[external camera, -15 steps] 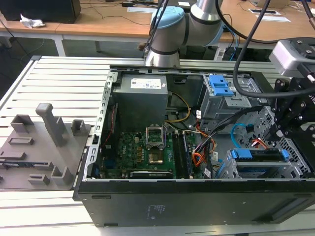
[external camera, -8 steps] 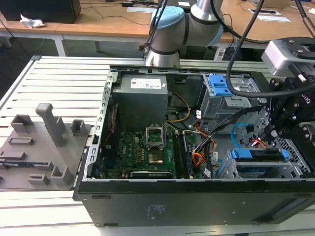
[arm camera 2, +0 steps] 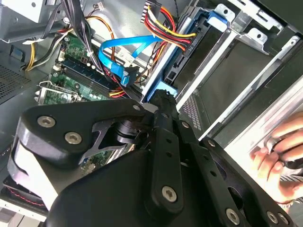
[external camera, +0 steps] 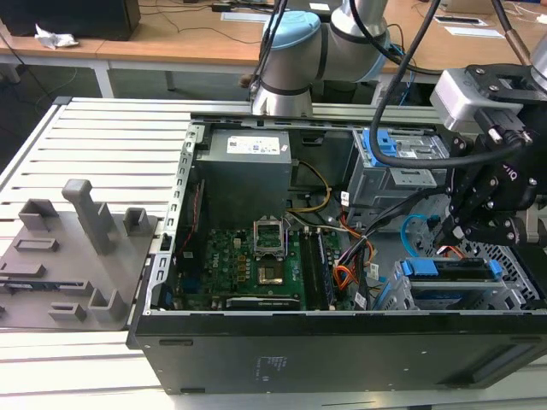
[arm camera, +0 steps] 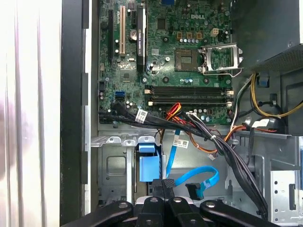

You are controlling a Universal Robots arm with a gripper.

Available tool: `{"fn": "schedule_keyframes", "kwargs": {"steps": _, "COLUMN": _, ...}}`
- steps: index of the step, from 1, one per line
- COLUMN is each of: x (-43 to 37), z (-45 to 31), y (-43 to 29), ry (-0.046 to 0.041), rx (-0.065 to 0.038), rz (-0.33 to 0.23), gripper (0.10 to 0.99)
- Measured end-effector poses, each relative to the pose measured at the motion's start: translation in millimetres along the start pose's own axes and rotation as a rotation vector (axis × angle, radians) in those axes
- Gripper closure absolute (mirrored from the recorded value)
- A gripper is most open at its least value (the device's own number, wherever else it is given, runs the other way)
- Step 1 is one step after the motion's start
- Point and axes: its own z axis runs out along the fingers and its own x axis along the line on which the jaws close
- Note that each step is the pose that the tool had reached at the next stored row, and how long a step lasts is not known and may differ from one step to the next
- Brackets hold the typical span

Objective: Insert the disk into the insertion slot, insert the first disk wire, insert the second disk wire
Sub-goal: 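Insert the first disk wire, then insert the second disk wire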

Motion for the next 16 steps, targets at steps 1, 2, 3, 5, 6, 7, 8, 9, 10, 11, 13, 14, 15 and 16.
{"fn": "schedule_keyframes", "kwargs": {"steps": 1, "x": -0.1, "z": -0.1, "y": 0.0, "ry": 0.0001, "rx": 0.0, "rz": 0.0, "gripper": 0.98}}
{"fn": "schedule_keyframes", "kwargs": {"steps": 2, "x": -0.1, "z": 0.0, "y": 0.0, "ry": 0.0, "rx": 0.0, "rz": 0.0, "gripper": 0.98}}
{"fn": "schedule_keyframes", "kwargs": {"steps": 3, "x": 0.0, "z": 0.0, "y": 0.1, "ry": 0.0, "rx": 0.0, "rz": 0.0, "gripper": 0.98}}
{"fn": "schedule_keyframes", "kwargs": {"steps": 5, "x": 0.0, "z": 0.0, "y": 0.2, "ry": 0.0, "rx": 0.0, "rz": 0.0, "gripper": 0.98}}
{"fn": "schedule_keyframes", "kwargs": {"steps": 6, "x": 0.0, "z": 0.0, "y": 0.2, "ry": 0.0, "rx": 0.0, "rz": 0.0, "gripper": 0.98}}
{"fn": "schedule_keyframes", "kwargs": {"steps": 7, "x": 0.0, "z": 0.0, "y": 0.2, "ry": 0.0001, "rx": 0.0, "rz": 0.0, "gripper": 0.98}}
{"fn": "schedule_keyframes", "kwargs": {"steps": 8, "x": 0.0, "z": 0.0, "y": 0.3, "ry": 0.0, "rx": 0.0, "rz": 0.0, "gripper": 0.98}}
{"fn": "schedule_keyframes", "kwargs": {"steps": 9, "x": 0.0, "z": 0.0, "y": 0.3, "ry": 0.0, "rx": 0.0, "rz": 0.0, "gripper": 0.98}}
{"fn": "schedule_keyframes", "kwargs": {"steps": 10, "x": 0.0, "z": 0.0, "y": 0.3, "ry": 0.0, "rx": 0.0, "rz": 0.0, "gripper": 0.98}}
{"fn": "schedule_keyframes", "kwargs": {"steps": 11, "x": 0.0, "z": 0.0, "y": 0.3, "ry": 0.0, "rx": 0.0, "rz": 0.0, "gripper": 0.98}}
{"fn": "schedule_keyframes", "kwargs": {"steps": 13, "x": 0.0, "z": 0.0, "y": 0.4, "ry": 0.0, "rx": 0.0, "rz": 0.0, "gripper": 0.918}}
{"fn": "schedule_keyframes", "kwargs": {"steps": 14, "x": 0.0, "z": 0.0, "y": 0.4, "ry": 0.0, "rx": 0.0, "rz": 0.0, "gripper": 0.792}}
{"fn": "schedule_keyframes", "kwargs": {"steps": 15, "x": 0.0, "z": 0.0, "y": 0.5, "ry": 0.0, "rx": 0.0, "rz": 0.0, "gripper": 0.725}}
{"fn": "schedule_keyframes", "kwargs": {"steps": 16, "x": -0.2, "z": 0.1, "y": 1.9, "ry": -0.0001, "rx": 0.0, "rz": 0.0, "gripper": 0.725}}
